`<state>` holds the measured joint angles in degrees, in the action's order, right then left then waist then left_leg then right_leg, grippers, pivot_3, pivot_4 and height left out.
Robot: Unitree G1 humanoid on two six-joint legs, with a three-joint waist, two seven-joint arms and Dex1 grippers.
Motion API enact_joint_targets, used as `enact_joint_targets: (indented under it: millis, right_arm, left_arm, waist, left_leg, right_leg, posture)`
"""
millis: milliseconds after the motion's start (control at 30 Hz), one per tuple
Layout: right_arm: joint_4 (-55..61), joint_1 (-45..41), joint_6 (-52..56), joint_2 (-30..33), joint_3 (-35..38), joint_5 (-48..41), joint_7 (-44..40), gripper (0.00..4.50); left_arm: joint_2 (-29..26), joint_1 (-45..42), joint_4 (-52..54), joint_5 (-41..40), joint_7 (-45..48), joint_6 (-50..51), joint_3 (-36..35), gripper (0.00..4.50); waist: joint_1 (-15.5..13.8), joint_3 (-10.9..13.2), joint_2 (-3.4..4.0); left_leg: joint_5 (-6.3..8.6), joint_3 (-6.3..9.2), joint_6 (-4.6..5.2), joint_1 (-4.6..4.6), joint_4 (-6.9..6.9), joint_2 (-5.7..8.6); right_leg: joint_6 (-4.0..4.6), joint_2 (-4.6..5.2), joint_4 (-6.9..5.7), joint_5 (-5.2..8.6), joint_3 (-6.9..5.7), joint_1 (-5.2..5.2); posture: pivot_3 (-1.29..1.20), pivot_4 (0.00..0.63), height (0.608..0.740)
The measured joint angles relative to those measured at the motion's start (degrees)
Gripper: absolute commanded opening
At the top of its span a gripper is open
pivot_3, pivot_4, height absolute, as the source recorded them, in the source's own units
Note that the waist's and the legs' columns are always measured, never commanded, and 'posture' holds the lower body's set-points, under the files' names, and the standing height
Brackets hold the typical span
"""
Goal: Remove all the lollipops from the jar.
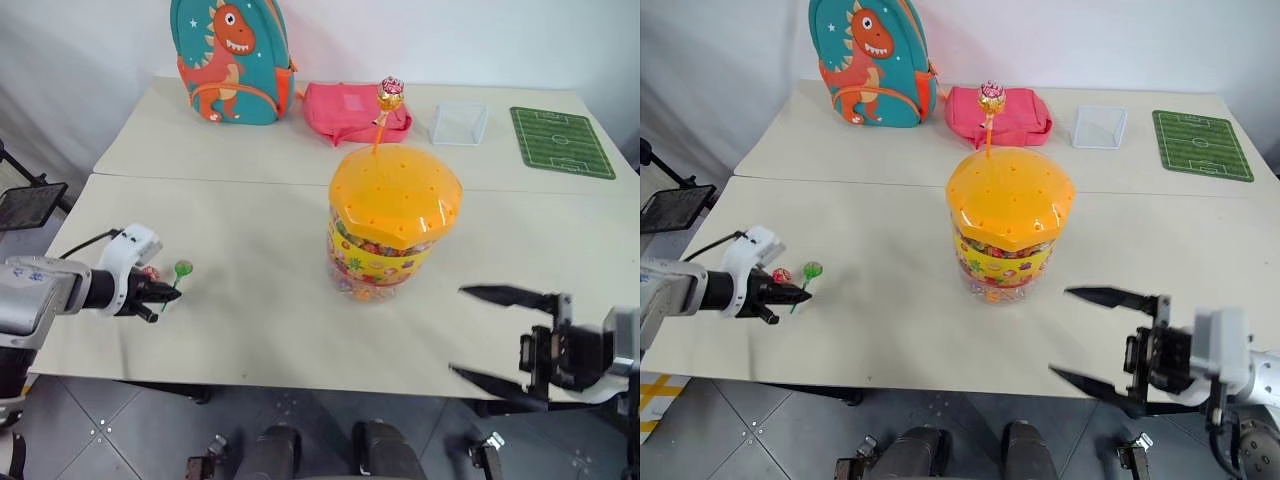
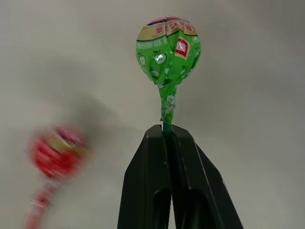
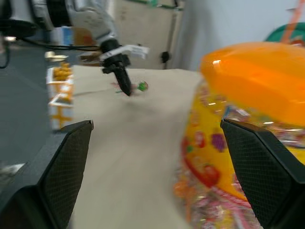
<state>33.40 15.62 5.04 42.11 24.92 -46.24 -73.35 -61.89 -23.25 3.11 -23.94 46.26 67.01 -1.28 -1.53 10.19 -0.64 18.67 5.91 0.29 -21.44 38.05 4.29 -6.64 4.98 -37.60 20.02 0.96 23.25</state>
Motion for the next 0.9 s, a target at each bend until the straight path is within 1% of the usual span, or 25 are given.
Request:
enact_joint_targets:
  millis: [67,133,167,233,333,367,400,467,567,667,700,767,800,833,867,900]
  right_arm:
    - [-0.2,1.7,-0.2,0.0,-0.1,0.5,-2.3,4.50]
    - [-0.2,1.4,-0.4,0.0,-0.1,0.5,-2.6,4.50]
    - [-0.2,1.3,-0.5,0.0,-0.1,0.5,-2.6,4.50]
    - [-0.2,0.6,-0.5,0.0,-0.1,0.4,-2.2,4.50]
    - [-0.2,-0.1,0.0,-0.1,-0.1,0.1,-0.9,4.50]
    - [-0.2,-0.5,0.5,-0.4,0.1,-0.7,0.3,4.50]
    - [-0.1,-0.8,1.0,-0.7,0.4,-1.5,1.5,4.50]
    - [-0.1,-0.8,3.1,-1.0,2.6,-3.9,5.3,4.50]
    - [-0.3,-0.7,5.2,-0.9,7.2,-7.0,9.2,4.50]
    - [-0.7,-1.3,6.6,-0.9,11.4,-10.4,13.1,4.50]
    - [-0.9,-1.7,6.9,-1.0,12.4,-11.2,14.4,4.50]
    - [-1.2,-2.0,7.5,-1.3,13.9,-12.2,16.6,4.50]
    - [-1.5,-2.0,7.6,-1.8,15.3,-12.8,18.1,4.50]
    - [-2.4,-3.0,7.6,-2.2,16.5,-13.2,19.9,4.50]
    - [-2.6,-3.8,7.6,-2.2,17.4,-13.5,21.2,4.50]
    - [-2.5,-3.9,7.6,-2.2,18.2,-13.6,21.7,4.50]
  left_arm:
    - [0.0,1.6,1.0,0.0,-0.7,0.2,-1.3,0.04]
    - [0.0,2.5,1.5,0.0,-1.0,0.3,-2.2,0.04]
    - [0.0,2.8,1.8,0.0,-1.2,0.2,-2.3,0.50]
    - [0.2,3.2,2.3,-0.1,-1.6,-0.3,-2.9,0.95]
    - [1.5,2.9,2.5,-0.7,-1.7,-1.3,-4.6,1.89]
    - [1.0,2.9,2.5,-1.0,-0.5,-2.1,-4.7,2.14]
    - [0.5,2.7,2.3,-1.4,0.6,-2.8,-4.8,2.14]
    - [-1.2,-0.4,-1.6,-1.6,4.3,-7.1,-5.1,2.14]
    - [-3.3,-6.3,-7.8,-1.7,8.8,-12.9,-6.9,2.14]
    - [-2.6,-11.3,-10.4,-3.1,15.3,-20.6,-7.9,2.14]
    - [-1.2,-13.1,-10.8,-3.9,16.9,-22.6,-8.6,2.14]
    - [3.0,-16.9,-11.9,-5.6,18.9,-25.3,-9.2,2.50]
    - [7.7,-20.3,-13.5,-6.4,19.5,-27.8,-9.6,2.69]
    - [13.7,-24.3,-14.6,-7.4,19.3,-31.0,-9.8,3.02]
    - [18.6,-27.5,-15.4,-8.1,18.9,-34.1,-9.1,3.27]
    - [21.2,-29.2,-16.2,-8.1,18.5,-35.5,-8.8,3.49]
  waist:
    - [0.0,0.0,0.00]
    - [0.1,0.0,0.00]
    - [0.1,0.0,0.00]
    - [0.1,0.0,0.00]
    - [0.1,0.0,0.00]
    - [0.1,0.0,0.00]
    - [0.1,0.0,0.00]
    - [0.1,0.0,-0.01]
    - [0.0,0.0,0.00]
    - [0.0,0.0,0.00]
    - [0.0,0.0,0.01]
    - [-0.1,0.0,0.01]
    - [-0.3,0.0,0.02]
    - [-0.8,0.0,0.01]
    - [-1.0,0.0,-0.05]
    - [-1.0,0.0,-0.05]
  left_leg:
    - [0.00,-0.06,0.00,0.02,0.01,0.01]
    - [0.00,-0.11,0.00,0.03,0.03,0.02]
    - [0.00,-0.11,0.00,0.07,0.03,0.02]
    - [0.00,-0.11,-0.01,0.09,-0.01,0.01]
    - [0.00,-0.12,-0.01,0.09,0.00,0.01]
    - [0.01,-0.12,-0.01,0.09,0.00,0.01]
    - [0.01,-0.12,-0.02,0.08,0.00,0.01]
    - [0.00,-0.11,-0.03,0.06,0.00,0.00]
    - [0.01,-0.12,-0.03,0.06,0.01,0.02]
    - [0.01,-0.12,-0.02,0.06,0.01,0.04]
    - [0.01,-0.12,-0.02,0.06,0.02,0.05]
    - [0.01,-0.11,-0.02,0.06,0.06,0.05]
    - [0.00,-0.07,-0.02,0.06,0.11,0.05]
    - [0.01,-0.04,0.00,0.00,0.31,0.08]
    - [0.01,-0.07,0.00,-0.03,0.39,0.09]
    - [0.01,-0.09,0.01,-0.06,0.39,0.08]
  right_leg:
    - [0.00,0.02,0.00,0.00,0.07,-0.01]
    - [0.00,0.02,0.00,0.00,0.11,-0.03]
    - [0.00,0.02,0.10,0.00,0.11,-0.03]
    - [0.00,0.01,0.10,0.00,0.13,-0.01]
    - [0.00,0.01,0.09,0.00,0.13,-0.01]
    - [0.00,0.01,0.10,0.00,0.13,-0.01]
    - [0.00,0.02,0.10,0.00,0.12,-0.01]
    - [0.00,0.01,0.15,0.00,0.08,0.02]
    - [0.00,0.03,0.15,0.00,0.08,-0.01]
    - [0.00,0.07,0.17,0.00,0.04,-0.03]
    - [0.00,0.08,0.16,0.00,0.02,-0.03]
    - [0.00,0.07,0.12,0.00,-0.04,-0.03]
    - [0.00,0.08,0.11,0.00,-0.10,-0.11]
    - [-0.01,0.09,0.10,-0.01,-0.25,-0.14]
    - [-0.05,0.09,0.14,-0.03,-0.36,-0.19]
    - [-0.06,0.07,0.08,-0.03,-0.36,-0.23]
  posture:
    - [0.00,0.150,0.740]
    - [0.00,0.150,0.740]
    - [0.00,0.150,0.740]
    - [0.00,0.150,0.740]
    - [0.00,0.150,0.740]
    - [0.00,0.150,0.740]
    - [0.00,0.150,0.740]
    - [0.00,0.150,0.740]
    - [0.00,0.150,0.740]
    - [0.00,0.150,0.740]
    - [0.00,0.150,0.740]
    - [0.00,0.150,0.740]
    - [0.00,0.150,0.740]
    - [0.00,0.150,0.740]
    - [0.00,0.150,0.740]
    - [0.00,0.150,0.740]
